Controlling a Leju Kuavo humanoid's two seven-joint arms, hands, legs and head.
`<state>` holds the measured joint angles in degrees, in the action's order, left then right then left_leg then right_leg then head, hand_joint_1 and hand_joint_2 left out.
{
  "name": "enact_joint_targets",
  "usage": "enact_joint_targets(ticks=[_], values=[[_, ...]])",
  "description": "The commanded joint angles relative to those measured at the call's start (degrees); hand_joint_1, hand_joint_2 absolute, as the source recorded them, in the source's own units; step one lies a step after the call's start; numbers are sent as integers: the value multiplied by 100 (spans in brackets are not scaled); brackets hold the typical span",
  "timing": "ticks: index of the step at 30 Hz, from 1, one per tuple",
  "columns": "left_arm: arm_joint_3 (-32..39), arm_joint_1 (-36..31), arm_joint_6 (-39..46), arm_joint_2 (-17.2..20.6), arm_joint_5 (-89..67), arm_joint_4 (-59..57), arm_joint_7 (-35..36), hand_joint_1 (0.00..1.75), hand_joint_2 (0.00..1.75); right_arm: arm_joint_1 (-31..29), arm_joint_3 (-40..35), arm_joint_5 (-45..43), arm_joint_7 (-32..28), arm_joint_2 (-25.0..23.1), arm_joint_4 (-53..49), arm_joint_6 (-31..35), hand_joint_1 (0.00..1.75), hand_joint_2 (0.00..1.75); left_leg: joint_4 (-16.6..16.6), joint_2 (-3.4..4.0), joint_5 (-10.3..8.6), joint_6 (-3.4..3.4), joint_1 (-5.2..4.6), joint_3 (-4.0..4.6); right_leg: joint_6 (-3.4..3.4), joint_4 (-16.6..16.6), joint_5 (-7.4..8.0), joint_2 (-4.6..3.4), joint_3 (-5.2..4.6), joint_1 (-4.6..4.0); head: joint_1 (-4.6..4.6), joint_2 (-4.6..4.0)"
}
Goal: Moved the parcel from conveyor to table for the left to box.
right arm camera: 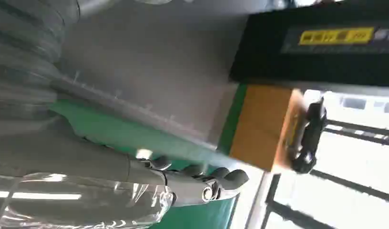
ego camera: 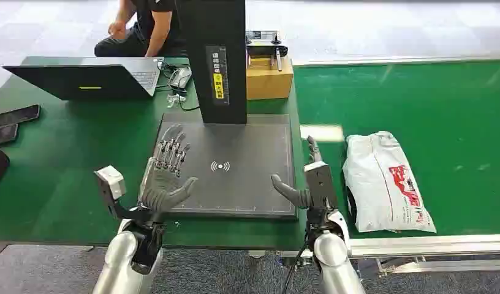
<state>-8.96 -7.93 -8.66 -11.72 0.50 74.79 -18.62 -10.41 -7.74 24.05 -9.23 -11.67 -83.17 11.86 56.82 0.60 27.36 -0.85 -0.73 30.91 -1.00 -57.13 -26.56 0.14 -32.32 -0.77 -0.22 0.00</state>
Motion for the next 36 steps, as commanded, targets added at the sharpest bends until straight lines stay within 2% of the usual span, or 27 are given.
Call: enact_joint_targets(ticks=[1,2,7,8,9,11,15,23,36], values=[[180,4,1,36,-84,42,74,0,175,-492,768,1681,458,406,501,492,0,175,-2,-6,-4,6,0,0,9,3,3,3,2,2,0,0],[181,-9,-38,34,-80,11,83,0,175,-605,934,2099,667,502,548,597,0,175,-11,-14,-12,16,0,-4,22,13,10,5,8,5,2,0],[177,-138,-110,-6,-136,-253,31,0,175,-1010,1661,2472,695,670,1004,323,0,175,2,-12,-5,5,-1,0,9,3,3,9,3,3,0,0],[173,-159,-103,-5,-145,-265,27,0,175,-1230,1802,2661,928,843,1419,195,0,175,-2,-19,-9,9,-2,-2,16,7,7,14,7,6,0,0],[174,-160,-101,-2,-145,-256,27,0,175,-1343,1877,2646,850,918,1630,159,0,175,-1,-11,-6,8,-1,-2,12,6,6,7,5,4,0,0],[197,-84,-74,31,-150,-132,50,0,175,-1701,2117,2951,1151,1163,2423,328,0,175,-3,-12,-9,9,-1,-4,17,12,10,7,10,4,2,0],[335,46,-90,-25,-153,48,61,0,175,-2043,2419,2918,960,1408,3368,510,0,175,-18,-12,-20,18,-2,-13,30,26,24,1,16,8,0,0],[381,-38,-199,-69,-252,-92,114,0,175,-1866,2454,3181,1270,1419,3919,299,0,175,-5,-19,-8,13,0,-11,20,13,10,14,15,5,2,0],[444,-130,-188,9,-287,-272,65,0,175,-1523,2254,3196,1622,1187,3969,-325,0,175,-7,-13,-7,11,2,-9,18,14,11,7,10,1,0,0]])
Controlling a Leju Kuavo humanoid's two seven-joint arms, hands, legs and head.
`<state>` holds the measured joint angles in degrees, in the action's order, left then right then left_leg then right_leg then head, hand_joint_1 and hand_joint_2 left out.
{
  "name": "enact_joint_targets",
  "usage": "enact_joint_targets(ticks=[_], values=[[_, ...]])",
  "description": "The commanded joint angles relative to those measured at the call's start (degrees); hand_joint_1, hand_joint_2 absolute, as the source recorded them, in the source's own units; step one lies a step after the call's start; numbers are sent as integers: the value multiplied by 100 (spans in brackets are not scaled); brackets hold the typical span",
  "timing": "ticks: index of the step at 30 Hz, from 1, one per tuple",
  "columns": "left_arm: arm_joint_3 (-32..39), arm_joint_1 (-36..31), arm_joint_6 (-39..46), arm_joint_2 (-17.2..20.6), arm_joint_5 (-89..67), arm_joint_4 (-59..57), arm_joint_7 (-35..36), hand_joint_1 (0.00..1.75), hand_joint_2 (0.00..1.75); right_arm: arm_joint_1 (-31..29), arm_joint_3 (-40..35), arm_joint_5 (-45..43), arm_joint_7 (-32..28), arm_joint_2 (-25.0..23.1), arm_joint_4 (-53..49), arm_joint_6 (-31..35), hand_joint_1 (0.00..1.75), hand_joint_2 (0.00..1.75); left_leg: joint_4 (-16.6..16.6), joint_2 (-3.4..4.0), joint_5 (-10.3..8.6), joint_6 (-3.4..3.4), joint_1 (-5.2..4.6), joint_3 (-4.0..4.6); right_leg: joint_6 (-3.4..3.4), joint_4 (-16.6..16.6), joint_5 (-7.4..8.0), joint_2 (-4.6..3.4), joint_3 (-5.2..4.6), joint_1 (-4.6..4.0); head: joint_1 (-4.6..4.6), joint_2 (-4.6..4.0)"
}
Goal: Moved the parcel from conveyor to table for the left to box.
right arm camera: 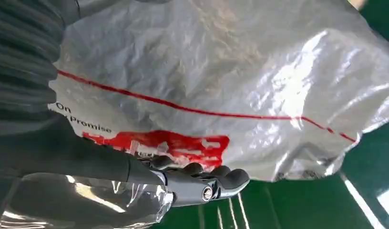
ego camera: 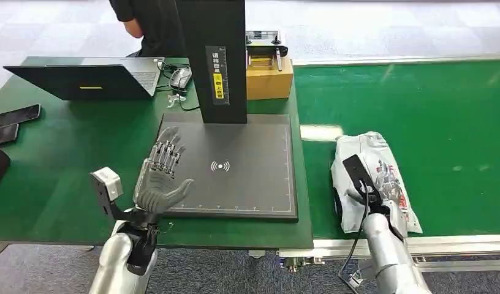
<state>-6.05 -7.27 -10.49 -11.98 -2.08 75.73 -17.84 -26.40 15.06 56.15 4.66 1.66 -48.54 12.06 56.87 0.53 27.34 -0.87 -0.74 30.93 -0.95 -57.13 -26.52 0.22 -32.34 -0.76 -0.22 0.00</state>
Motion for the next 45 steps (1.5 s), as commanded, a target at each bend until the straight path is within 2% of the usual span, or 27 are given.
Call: enact_joint_targets(ticks=[1,6,7,8,9,10,11,14,28,34,36,38,39,42,44,45], values=[[148,-190,1,33,-30,-381,-13,0,175,136,-36,-24,285,-192,438,-389,0,175,-7,-2,-3,9,2,-8,8,8,3,-2,9,0,0,0],[200,-158,7,14,25,-286,-24,0,175,181,-60,-88,343,-271,352,-529,3,175,-10,-6,-5,14,4,-9,12,12,4,0,12,0,2,0],[226,-139,-47,10,104,-250,-25,0,175,153,-75,-89,345,-278,389,-554,14,175,-9,-4,-4,12,3,-10,10,10,3,-1,11,0,0,0],[247,-123,-68,14,146,-222,-24,0,175,133,-94,-89,343,-276,429,-583,28,175,-14,-5,-7,17,3,-12,13,15,7,-2,13,1,2,0],[265,-94,-64,15,154,-184,-25,0,175,104,-104,-115,351,-285,497,-640,51,175,-18,-6,-10,21,3,-13,17,16,9,-3,13,3,0,0],[269,-89,-64,20,154,-184,-25,0,175,114,-107,-115,351,-294,504,-642,91,175,-7,3,-2,12,3,-9,9,8,4,-8,9,0,0,0],[269,-89,-64,20,154,-184,-25,0,175,114,-107,-115,351,-294,504,-642,161,175,-13,-1,-7,16,3,-11,13,14,8,-6,12,1,2,0],[296,-31,-55,-1,161,-119,-15,0,175,130,-166,-147,271,-313,490,-652,175,175,-9,1,-4,13,4,-11,10,10,5,-6,12,-1,0,0],[271,-47,-39,-37,184,-186,2,0,175,440,-251,-233,220,-294,30,-497,175,175,-5,-9,-3,9,4,-23,7,8,2,5,27,-2,2,0],[314,86,-9,-86,185,-16,1,0,175,648,-354,38,-175,-479,-695,548,175,175,-5,-4,-1,11,2,-20,9,5,0,0,22,0,0,0],[268,102,12,-43,205,-15,-9,0,175,895,-359,-148,-754,-597,-1485,1227,175,175,-13,-8,-6,20,2,-20,16,11,4,0,21,2,0,0],[263,88,22,-39,223,-56,-23,0,175,983,-400,-141,-808,-623,-1765,1283,175,175,-2,-10,-3,16,-2,-5,13,-2,-1,3,5,5,2,0],[246,72,31,-30,232,-84,-41,0,175,1065,-468,-216,-1195,-651,-2053,1628,175,175,-1,-2,-1,12,-1,-1,10,-2,1,-4,1,4,0,0],[215,32,57,-29,238,-158,-65,0,175,1241,-671,-283,-1554,-709,-2671,1850,175,175,-1,-2,-1,14,-2,6,11,-4,-1,-4,-6,5,0,0],[210,17,68,-28,244,-188,-80,0,175,1308,-756,-253,-1574,-739,-2883,1893,175,175,1,-7,-2,8,-2,9,7,-5,-1,3,-8,4,2,0],[198,4,78,-26,251,-216,-94,0,175,1377,-863,-236,-1786,-749,-3091,2191,175,175,-1,-5,-2,14,-3,10,11,-6,0,-1,-10,6,2,0]])
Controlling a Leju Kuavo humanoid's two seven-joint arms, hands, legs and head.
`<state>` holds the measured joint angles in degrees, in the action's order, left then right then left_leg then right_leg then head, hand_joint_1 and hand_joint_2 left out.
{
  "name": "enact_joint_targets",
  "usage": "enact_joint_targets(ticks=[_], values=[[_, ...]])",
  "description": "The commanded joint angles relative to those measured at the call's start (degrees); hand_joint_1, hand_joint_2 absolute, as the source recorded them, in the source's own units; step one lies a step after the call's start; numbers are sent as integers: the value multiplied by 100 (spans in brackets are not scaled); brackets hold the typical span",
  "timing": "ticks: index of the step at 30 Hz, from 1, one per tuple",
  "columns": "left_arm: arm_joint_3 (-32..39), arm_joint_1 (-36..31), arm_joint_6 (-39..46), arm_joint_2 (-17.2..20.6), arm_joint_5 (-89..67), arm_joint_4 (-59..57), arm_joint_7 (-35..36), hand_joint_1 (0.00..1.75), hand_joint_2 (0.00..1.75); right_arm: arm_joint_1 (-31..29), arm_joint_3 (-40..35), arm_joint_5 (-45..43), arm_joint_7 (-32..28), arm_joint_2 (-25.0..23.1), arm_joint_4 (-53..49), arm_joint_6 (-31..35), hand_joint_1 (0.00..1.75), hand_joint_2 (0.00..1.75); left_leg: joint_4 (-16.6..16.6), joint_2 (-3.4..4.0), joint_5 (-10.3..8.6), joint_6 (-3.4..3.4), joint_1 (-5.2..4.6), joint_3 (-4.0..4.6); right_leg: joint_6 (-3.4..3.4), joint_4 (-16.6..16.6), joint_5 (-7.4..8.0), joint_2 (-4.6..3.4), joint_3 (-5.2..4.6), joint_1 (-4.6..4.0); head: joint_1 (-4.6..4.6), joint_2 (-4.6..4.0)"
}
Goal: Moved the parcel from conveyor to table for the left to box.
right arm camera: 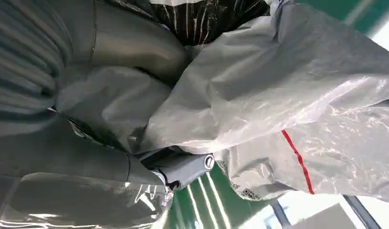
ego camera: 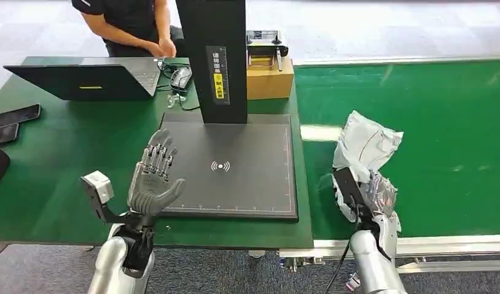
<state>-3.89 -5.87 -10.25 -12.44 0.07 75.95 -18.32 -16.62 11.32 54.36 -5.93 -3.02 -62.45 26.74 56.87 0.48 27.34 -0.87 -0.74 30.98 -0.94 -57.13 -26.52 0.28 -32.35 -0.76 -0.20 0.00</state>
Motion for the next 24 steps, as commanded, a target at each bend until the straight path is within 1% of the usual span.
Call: enact_joint_targets(ticks=[1,5,7,9,11,12,13,14,15,17,18,19,20,22,24], values=[[-23,-140,56,19,38,-247,-51,0,175,416,-519,-49,-743,-283,-1757,753,175,175,-3,2,-2,11,-2,3,8,-2,1,-7,-7,5,-2,0],[-54,-181,54,24,47,-314,-85,0,175,515,-745,30,-914,-264,-2175,1024,175,175,-3,-6,-4,13,-2,4,11,-2,0,-1,-7,5,0,0],[-54,-213,44,31,56,-351,-111,0,175,469,-935,71,-1026,-196,-2211,943,175,175,-1,2,-1,8,-3,4,8,-3,1,-7,-9,5,-2,0],[-68,-253,5,39,61,-376,-140,0,175,360,-1186,323,-1151,-49,-2080,766,175,175,-1,3,-3,10,-2,5,10,-2,3,-8,-9,4,-2,0],[-76,-289,-14,41,60,-402,-146,0,175,253,-1305,503,-1154,-25,-1956,678,175,175,-2,6,-3,8,-2,4,9,-1,4,-10,-8,4,-2,0],[-88,-339,-35,46,52,-449,-150,0,175,145,-1471,808,-1126,52,-1773,559,175,175,-3,3,-5,12,-2,3,13,1,6,-9,-6,5,0,0],[-79,-358,-65,35,57,-451,-168,0,175,53,-1666,1125,-1094,175,-1618,270,175,175,-5,2,-7,16,-1,1,16,2,8,-10,-5,5,0,0],[-71,-367,-76,27,52,-433,-168,0,175,6,-1741,1212,-1072,203,-1535,175,175,175,-5,6,-7,15,-1,1,14,1,8,-13,-6,5,-2,0],[-62,-370,-101,35,39,-426,-169,0,175,-82,-1978,1408,-1059,356,-1401,-288,173,175,-3,9,-6,11,0,3,11,2,8,-15,-7,3,0,0],[-57,-374,-106,47,37,-432,-169,0,175,-112,-1991,1396,-1059,349,-1332,-293,175,175,-6,13,-7,15,-1,-2,15,4,11,-20,-5,4,-2,0],[-38,-373,-149,76,27,-462,-186,0,175,-256,-2271,1742,-1017,521,-1065,-604,173,175,-6,6,-6,10,-2,0,11,3,7,-11,-4,4,0,0],[-42,-379,-161,102,17,-486,-204,0,175,-358,-2396,1803,-988,583,-889,-856,169,175,-4,7,-4,10,1,-2,10,4,6,-11,-1,1,-2,0],[-50,-388,-165,114,15,-507,-211,0,175,-405,-2423,1797,-1000,582,-808,-849,168,175,-11,14,-7,14,0,-6,15,10,12,-22,0,3,-2,0],[-25,-403,-179,137,18,-528,-252,0,175,-660,-2721,1902,-1029,718,-460,-1156,150,175,-6,16,-3,9,0,-5,10,5,8,-20,-1,2,-4,0],[2,-397,-171,143,18,-488,-253,0,175,-828,-2861,1921,-1044,754,-276,-1244,150,175,-8,17,-5,11,-1,-5,14,7,10,-23,0,4,0,0]])
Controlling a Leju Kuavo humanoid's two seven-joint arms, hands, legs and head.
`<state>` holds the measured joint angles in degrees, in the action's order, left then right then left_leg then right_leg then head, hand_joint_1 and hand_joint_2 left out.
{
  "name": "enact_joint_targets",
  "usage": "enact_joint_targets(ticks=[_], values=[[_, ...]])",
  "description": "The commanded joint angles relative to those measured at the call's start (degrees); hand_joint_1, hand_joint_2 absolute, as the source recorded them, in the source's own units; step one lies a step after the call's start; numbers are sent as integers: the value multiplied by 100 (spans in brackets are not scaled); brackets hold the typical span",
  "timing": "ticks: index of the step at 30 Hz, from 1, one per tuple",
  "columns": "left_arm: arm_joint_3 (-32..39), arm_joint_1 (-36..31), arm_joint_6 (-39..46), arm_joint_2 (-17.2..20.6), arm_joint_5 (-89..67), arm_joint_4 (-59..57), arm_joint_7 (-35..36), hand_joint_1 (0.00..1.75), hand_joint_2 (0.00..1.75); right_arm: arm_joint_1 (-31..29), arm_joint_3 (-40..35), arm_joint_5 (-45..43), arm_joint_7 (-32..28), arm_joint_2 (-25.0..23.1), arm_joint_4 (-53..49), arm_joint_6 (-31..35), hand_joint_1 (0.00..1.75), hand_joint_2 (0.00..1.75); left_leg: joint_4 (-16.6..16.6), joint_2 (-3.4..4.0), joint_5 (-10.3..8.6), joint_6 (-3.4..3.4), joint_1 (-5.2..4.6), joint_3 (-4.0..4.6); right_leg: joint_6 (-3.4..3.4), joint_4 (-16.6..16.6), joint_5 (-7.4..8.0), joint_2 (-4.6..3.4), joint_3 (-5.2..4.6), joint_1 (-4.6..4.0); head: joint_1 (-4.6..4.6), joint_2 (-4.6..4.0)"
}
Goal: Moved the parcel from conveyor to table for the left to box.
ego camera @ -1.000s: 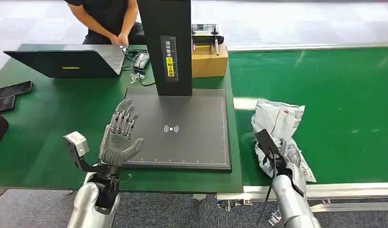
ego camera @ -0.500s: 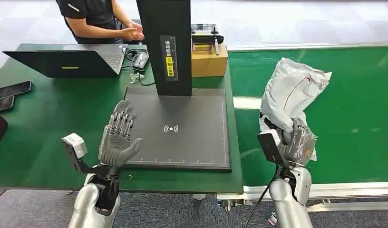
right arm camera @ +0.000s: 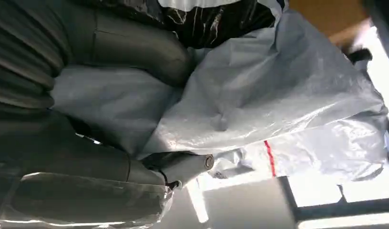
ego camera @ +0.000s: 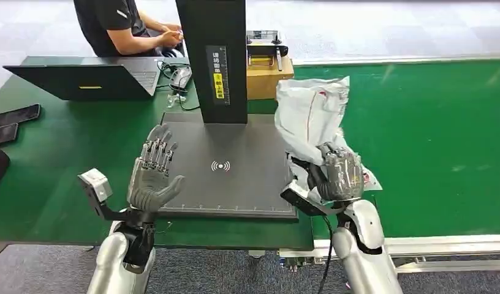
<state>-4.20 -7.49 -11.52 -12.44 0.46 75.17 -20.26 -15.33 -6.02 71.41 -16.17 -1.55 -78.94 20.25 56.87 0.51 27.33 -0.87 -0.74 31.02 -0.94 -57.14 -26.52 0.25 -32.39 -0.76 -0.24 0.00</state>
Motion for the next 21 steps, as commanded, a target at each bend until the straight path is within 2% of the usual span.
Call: enact_joint_targets(ticks=[1,2,3,4,11,16,21], values=[[51,-207,-39,141,-23,-361,-57,0,175,-1024,-1213,206,-23,628,1436,-652,154,175,-4,14,-4,10,-1,-5,12,2,8,-19,-1,4,2,0],[64,-183,-58,144,-28,-318,-52,0,175,-1063,-1263,173,2,634,1445,-691,154,175,-3,13,-2,7,-2,-2,9,1,6,-16,-2,4,2,0],[73,-160,-58,145,-31,-284,-49,0,175,-1106,-1365,225,2,673,1451,-754,173,175,-4,12,-3,11,0,-3,12,4,8,-18,0,3,4,0],[83,-138,-65,149,-37,-254,-42,0,175,-1167,-1533,358,-17,737,1448,-808,175,175,-4,13,-2,9,-2,-4,10,2,6,-17,-1,4,2,0],[90,-167,-98,173,-50,-310,-42,0,175,-1655,-2493,442,-349,991,1619,-853,175,175,-5,22,-3,16,-2,-4,14,1,9,-29,-5,7,2,0],[-10,-235,-108,248,-25,-434,-98,0,175,-2036,-3309,-202,-1029,1319,1390,-483,175,175,2,13,-1,8,-6,8,10,-7,4,-17,-15,8,2,0],[-23,-232,-77,269,20,-417,-126,0,175,-2229,-3664,-433,-1125,1427,1152,-381,175,175,2,5,-3,9,-6,10,10,-8,2,-9,-16,8,2,0]])
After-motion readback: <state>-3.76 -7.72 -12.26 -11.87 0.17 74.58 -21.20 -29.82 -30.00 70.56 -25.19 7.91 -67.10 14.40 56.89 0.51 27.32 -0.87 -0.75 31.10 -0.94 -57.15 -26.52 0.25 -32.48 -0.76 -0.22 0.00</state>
